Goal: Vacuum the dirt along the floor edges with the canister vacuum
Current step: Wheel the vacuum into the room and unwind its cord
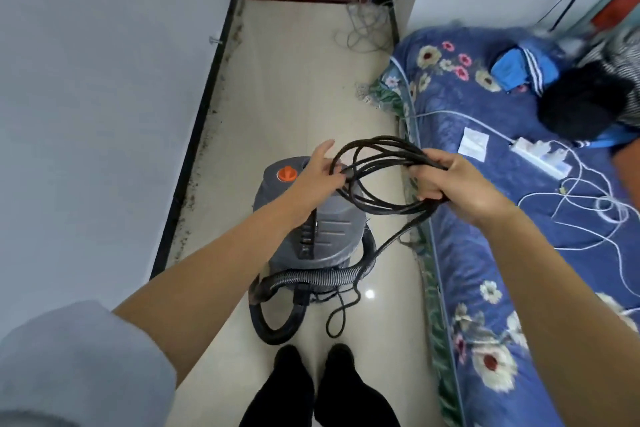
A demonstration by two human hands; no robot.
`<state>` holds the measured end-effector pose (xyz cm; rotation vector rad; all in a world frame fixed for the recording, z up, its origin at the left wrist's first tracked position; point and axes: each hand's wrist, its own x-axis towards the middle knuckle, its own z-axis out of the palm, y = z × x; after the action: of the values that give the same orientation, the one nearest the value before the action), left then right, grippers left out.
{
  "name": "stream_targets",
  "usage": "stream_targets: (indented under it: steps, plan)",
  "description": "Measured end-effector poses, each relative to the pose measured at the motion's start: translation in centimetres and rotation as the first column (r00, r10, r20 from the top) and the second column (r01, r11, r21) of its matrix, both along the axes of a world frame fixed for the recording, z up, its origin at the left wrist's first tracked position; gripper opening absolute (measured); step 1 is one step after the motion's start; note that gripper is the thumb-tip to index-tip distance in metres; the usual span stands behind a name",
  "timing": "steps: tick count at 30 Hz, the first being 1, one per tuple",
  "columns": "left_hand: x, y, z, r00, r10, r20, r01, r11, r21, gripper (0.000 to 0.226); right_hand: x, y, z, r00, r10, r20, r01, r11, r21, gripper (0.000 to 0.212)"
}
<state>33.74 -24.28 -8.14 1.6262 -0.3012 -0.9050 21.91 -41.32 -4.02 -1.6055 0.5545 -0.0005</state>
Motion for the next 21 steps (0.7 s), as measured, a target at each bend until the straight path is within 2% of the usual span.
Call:
stream_targets:
  steps: [2,4,5,6,9,11,15,17,19,21]
  plan:
    - [-1.0,1.5,1.3,0.989,0.145,0.041,-0.146,0.989,0.01,0.053,-0.6,1.3,2.1,0.997,-0.063,0.044,0.058,0.993,0.107,0.021]
    - [-3.2,3.2,2.9,0.957,0.255,0.135,-0.265,0.962,0.061,0.021,-1.4,2.8,4.2,0.988,-0.131,0.083,0.11,0.97,0.218,0.023]
    - [-4.5,3.8,3.8,0.954,0.255,0.157,-0.271,0.958,0.091,0.008,-1.8,3.4,5.0,0.982,-0.164,0.096,0.133,0.952,0.275,0.024]
    - [-5.9,4.3,4.9,0.967,0.208,0.15,-0.227,0.966,0.122,0.014,-2.2,4.1,5.7,0.976,-0.192,0.107,0.147,0.932,0.331,0.024]
    - [-10.7,4.7,7.6,0.979,-0.135,0.154,0.094,0.964,0.25,0.035,-3.5,5.8,7.4,0.968,-0.22,0.123,0.141,0.876,0.461,0.024]
    - [-13.6,4.9,9.1,0.953,-0.207,0.223,0.159,0.964,0.214,0.037,-4.6,6.6,8.1,0.973,-0.198,0.115,0.119,0.866,0.485,0.027]
    - [-18.5,5.8,10.5,0.933,-0.123,0.339,0.081,0.988,0.135,0.027,-8.8,7.0,9.0,0.994,-0.041,0.105,-0.01,0.899,0.438,0.024]
    - [-20.5,6.9,10.9,0.924,-0.035,0.38,-0.023,0.989,0.145,0.032,-11.3,6.7,8.9,0.99,0.108,0.094,-0.137,0.905,0.402,0.033]
    - [-22.4,8.4,11.5,0.921,0.096,0.378,-0.137,0.987,0.081,0.036,-13.4,6.5,8.8,0.985,0.16,0.064,-0.173,0.888,0.426,0.04]
    - [-23.7,10.2,12.3,0.924,0.187,0.333,-0.196,0.981,-0.005,0.04,-14.9,6.7,9.1,0.985,0.169,0.04,-0.168,0.869,0.466,0.026]
